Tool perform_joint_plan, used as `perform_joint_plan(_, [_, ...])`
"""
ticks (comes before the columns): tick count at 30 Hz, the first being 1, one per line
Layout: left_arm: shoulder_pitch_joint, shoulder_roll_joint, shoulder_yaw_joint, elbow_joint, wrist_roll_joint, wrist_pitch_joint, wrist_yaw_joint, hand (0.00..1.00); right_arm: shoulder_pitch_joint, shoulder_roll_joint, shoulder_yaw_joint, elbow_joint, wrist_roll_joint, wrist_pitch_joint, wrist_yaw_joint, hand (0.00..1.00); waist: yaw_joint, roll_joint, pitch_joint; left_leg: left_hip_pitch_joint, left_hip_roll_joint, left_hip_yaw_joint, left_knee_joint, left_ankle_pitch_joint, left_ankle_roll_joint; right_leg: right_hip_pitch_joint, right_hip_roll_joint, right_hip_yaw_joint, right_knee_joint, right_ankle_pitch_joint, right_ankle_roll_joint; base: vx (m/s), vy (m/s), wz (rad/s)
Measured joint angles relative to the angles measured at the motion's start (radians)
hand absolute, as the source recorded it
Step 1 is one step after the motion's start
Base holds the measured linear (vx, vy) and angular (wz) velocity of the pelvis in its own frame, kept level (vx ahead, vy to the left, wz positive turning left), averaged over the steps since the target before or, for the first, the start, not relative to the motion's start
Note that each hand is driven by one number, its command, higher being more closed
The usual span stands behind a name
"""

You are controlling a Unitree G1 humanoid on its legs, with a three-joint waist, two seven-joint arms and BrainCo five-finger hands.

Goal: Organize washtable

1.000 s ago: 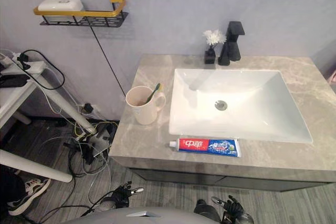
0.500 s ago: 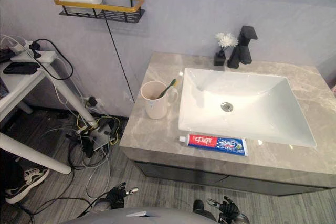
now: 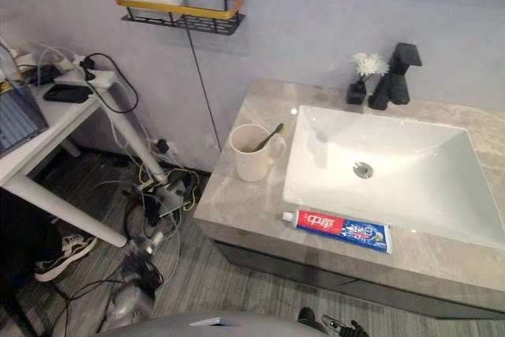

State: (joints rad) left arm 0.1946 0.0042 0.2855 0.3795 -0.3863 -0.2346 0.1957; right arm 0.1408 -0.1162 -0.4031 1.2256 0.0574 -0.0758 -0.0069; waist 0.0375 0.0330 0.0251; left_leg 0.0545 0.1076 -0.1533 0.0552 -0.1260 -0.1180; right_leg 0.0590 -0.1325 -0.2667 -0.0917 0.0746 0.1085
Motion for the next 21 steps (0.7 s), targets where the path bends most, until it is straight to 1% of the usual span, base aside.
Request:
perform_joint_plan(1, [-0.001, 0.001, 0.023, -0.131, 0.027, -0.010, 0.043, 0.00, 0.007, -0.001, 0.001, -0.002, 0.000, 0.000, -0.004, 0.00, 0.002, 0.006, -0.004, -0.004, -0.002, -0.008, 0.000, 0.002, 0.001, 0.009, -0.003, -0.010, -0.003, 0.000, 0.000, -0.09, 0.002, 0.15])
perform_joint_plan(3, [-0.001, 0.004, 0.027, -0.216, 0.062, -0.014, 0.070, 0.00, 0.012, 0.000, 0.002, -0.005, 0.000, 0.000, -0.004, 0.00, 0.001, 0.008, -0.005, -0.007, -0.002, -0.016, -0.002, 0.003, 0.000, 0.013, -0.004, -0.021, -0.006, -0.001, 0.000, -0.08, -0.003, 0.19])
perform_joint_plan(4, [-0.001, 0.004, 0.021, -0.347, 0.100, -0.014, 0.098, 0.00, 0.018, 0.000, 0.002, -0.005, 0.000, 0.000, -0.004, 0.00, 0.005, 0.007, -0.009, -0.019, -0.003, -0.021, 0.001, 0.003, 0.000, 0.010, -0.005, -0.024, -0.001, -0.002, 0.001, -0.07, -0.010, 0.18])
perform_joint_plan(5, [-0.001, 0.005, 0.006, -0.428, 0.130, -0.015, 0.111, 0.00, 0.023, 0.000, 0.002, -0.005, 0.000, 0.001, -0.004, 0.00, 0.009, 0.006, -0.013, -0.024, -0.003, -0.024, 0.002, 0.003, 0.000, 0.009, -0.005, -0.026, 0.000, -0.003, 0.001, -0.07, -0.010, 0.16])
perform_joint_plan(6, [-0.001, 0.011, -0.016, -0.509, 0.163, -0.016, 0.126, 0.00, 0.030, 0.000, 0.000, -0.006, 0.001, 0.001, -0.003, 0.00, 0.014, 0.007, -0.020, -0.031, -0.003, -0.026, 0.006, 0.004, 0.000, 0.006, -0.005, -0.028, 0.000, -0.003, 0.001, -0.04, -0.005, 0.10])
perform_joint_plan(7, [-0.001, 0.028, -0.065, -0.613, 0.226, -0.019, 0.144, 0.00, 0.040, 0.002, -0.002, -0.007, 0.001, 0.000, -0.001, 0.00, 0.023, 0.007, -0.027, -0.034, -0.004, -0.026, 0.008, 0.005, -0.001, 0.004, -0.006, -0.029, 0.001, -0.003, 0.001, -0.03, 0.001, 0.05])
perform_joint_plan(8, [-0.001, 0.054, -0.118, -0.691, 0.262, -0.027, 0.148, 0.00, 0.046, 0.004, -0.012, -0.009, 0.001, 0.000, 0.002, 0.00, 0.026, 0.007, -0.032, -0.035, -0.005, -0.026, 0.010, 0.005, -0.001, 0.005, -0.007, -0.029, 0.001, -0.002, 0.001, 0.00, 0.000, 0.00])
perform_joint_plan(9, [-0.002, 0.075, -0.149, -0.740, 0.281, -0.033, 0.147, 0.00, 0.047, 0.005, -0.024, -0.009, 0.001, 0.000, 0.004, 0.00, 0.027, 0.007, -0.035, -0.036, -0.006, -0.026, 0.012, 0.005, -0.001, 0.005, -0.008, -0.029, 0.001, -0.002, 0.002, 0.00, 0.000, 0.00])
perform_joint_plan(10, [-0.007, 0.107, -0.199, -0.808, 0.312, -0.045, 0.132, 0.00, 0.048, 0.008, -0.042, -0.008, 0.001, 0.000, 0.008, 0.00, 0.026, 0.008, -0.039, -0.038, -0.008, -0.025, 0.014, 0.005, 0.000, 0.004, -0.009, -0.029, 0.001, -0.002, 0.002, 0.00, 0.000, 0.00])
perform_joint_plan(11, [-0.018, 0.142, -0.246, -0.883, 0.351, -0.058, 0.099, 0.00, 0.051, 0.010, -0.057, -0.008, 0.001, 0.001, 0.009, 0.00, 0.025, 0.010, -0.044, -0.040, -0.011, -0.025, 0.016, 0.005, 0.000, 0.002, -0.012, -0.028, 0.001, -0.001, 0.003, 0.00, 0.000, 0.00])
perform_joint_plan(12, [-0.035, 0.164, -0.278, -0.935, 0.393, -0.064, 0.077, 0.00, 0.056, 0.012, -0.078, -0.008, 0.001, 0.001, 0.015, 0.00, 0.025, 0.007, -0.047, -0.042, -0.014, -0.023, 0.017, 0.005, 0.000, 0.000, -0.014, -0.025, 0.001, 0.000, 0.005, 0.00, 0.022, -0.04])
perform_joint_plan(14, [-0.047, 0.173, -0.311, -0.982, 0.445, -0.082, 0.053, 0.00, 0.063, 0.012, -0.091, -0.008, 0.001, 0.001, 0.029, 0.00, 0.022, 0.014, -0.059, -0.042, -0.016, -0.019, 0.019, 0.005, 0.002, -0.001, -0.016, -0.021, 0.001, 0.000, 0.005, 0.01, 0.016, -0.05])
perform_joint_plan(15, [-0.051, 0.175, -0.346, -1.001, 0.476, -0.084, 0.040, 0.00, 0.064, 0.013, -0.109, -0.006, 0.000, 0.002, 0.037, 0.00, 0.022, 0.017, -0.062, -0.041, -0.016, -0.018, 0.021, 0.005, 0.002, -0.001, -0.016, -0.021, 0.001, 0.000, 0.005, 0.00, 0.000, 0.00])
perform_joint_plan(16, [-0.052, 0.177, -0.369, -1.011, 0.483, -0.084, 0.029, 0.00, 0.065, 0.013, -0.112, -0.005, 0.000, 0.002, 0.040, 0.00, 0.022, 0.018, -0.062, -0.041, -0.015, -0.019, 0.021, 0.005, 0.002, -0.001, -0.016, -0.021, 0.001, 0.001, 0.005, 0.00, 0.000, 0.00])
perform_joint_plan(18, [-0.064, 0.203, -0.454, -1.027, 0.520, -0.084, -0.014, 0.00, 0.064, 0.012, -0.118, 0.001, 0.000, 0.002, 0.049, 0.00, 0.022, 0.019, -0.063, -0.041, -0.015, -0.019, 0.023, 0.005, 0.002, 0.000, -0.014, -0.020, 0.001, 0.001, 0.005, 0.00, 0.000, 0.00])
perform_joint_plan(19, [-0.071, 0.208, -0.474, -1.030, 0.529, -0.084, -0.022, 0.00, 0.063, 0.011, -0.116, 0.001, 0.000, 0.002, 0.050, 0.00, 0.021, 0.019, -0.062, -0.041, -0.015, -0.018, 0.023, 0.004, 0.003, -0.001, -0.014, -0.020, 0.001, 0.001, 0.005, 0.00, 0.000, 0.00])
perform_joint_plan(21, [-0.084, 0.212, -0.538, -1.039, 0.533, -0.086, -0.056, 0.00, 0.057, 0.008, -0.093, 0.001, 0.000, 0.001, 0.050, 0.00, 0.010, 0.019, -0.062, -0.041, -0.015, -0.013, 0.026, 0.002, 0.006, -0.003, -0.014, -0.014, 0.001, 0.001, 0.005, -0.01, 0.004, -0.07])
